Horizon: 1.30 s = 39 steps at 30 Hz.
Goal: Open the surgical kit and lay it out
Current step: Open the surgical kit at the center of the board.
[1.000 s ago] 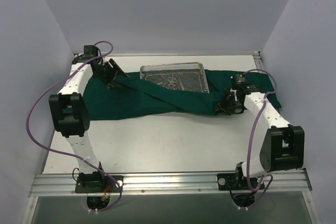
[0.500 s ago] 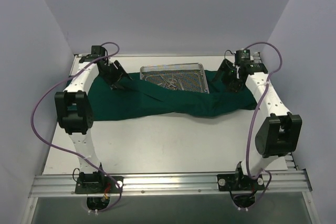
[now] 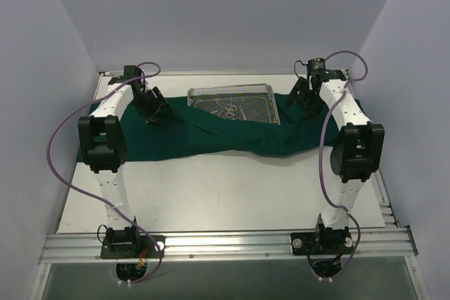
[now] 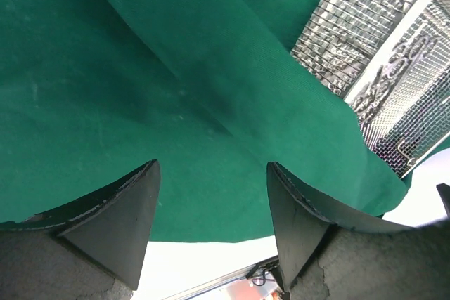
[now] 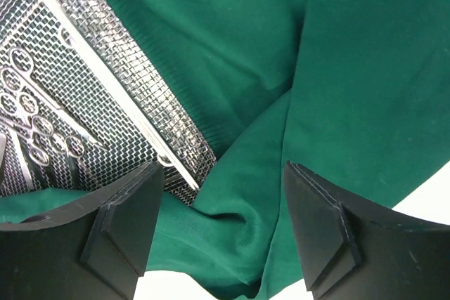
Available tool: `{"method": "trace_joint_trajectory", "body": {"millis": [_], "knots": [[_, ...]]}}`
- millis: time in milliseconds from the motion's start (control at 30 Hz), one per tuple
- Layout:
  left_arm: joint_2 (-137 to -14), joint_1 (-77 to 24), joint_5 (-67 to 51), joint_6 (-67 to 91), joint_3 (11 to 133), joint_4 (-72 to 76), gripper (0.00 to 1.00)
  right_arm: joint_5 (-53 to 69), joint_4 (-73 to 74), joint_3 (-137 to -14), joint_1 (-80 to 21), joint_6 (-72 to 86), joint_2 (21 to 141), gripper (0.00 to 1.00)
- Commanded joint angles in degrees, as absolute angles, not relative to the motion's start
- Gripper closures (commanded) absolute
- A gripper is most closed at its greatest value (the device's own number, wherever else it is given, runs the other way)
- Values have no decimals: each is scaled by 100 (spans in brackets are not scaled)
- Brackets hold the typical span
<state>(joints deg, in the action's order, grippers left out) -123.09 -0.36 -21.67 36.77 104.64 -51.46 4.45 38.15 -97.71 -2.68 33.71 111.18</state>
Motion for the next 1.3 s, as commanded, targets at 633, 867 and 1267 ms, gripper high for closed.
{"method": "trace_joint_trajectory", "body": {"millis": [633, 867, 1267], "knots": [[-13262, 272, -2637, 3911, 11338, -4465, 50, 264, 4051, -10002, -88, 3287, 11557, 36], [-13210, 264, -2856, 3771, 11408, -4394, 92, -209, 4394, -10283, -88, 3322, 11874, 39], [-12753, 272, -2681, 3199, 11127, -4720, 98, -765, 4544, -10600, -62, 3419, 12559, 50]]}}
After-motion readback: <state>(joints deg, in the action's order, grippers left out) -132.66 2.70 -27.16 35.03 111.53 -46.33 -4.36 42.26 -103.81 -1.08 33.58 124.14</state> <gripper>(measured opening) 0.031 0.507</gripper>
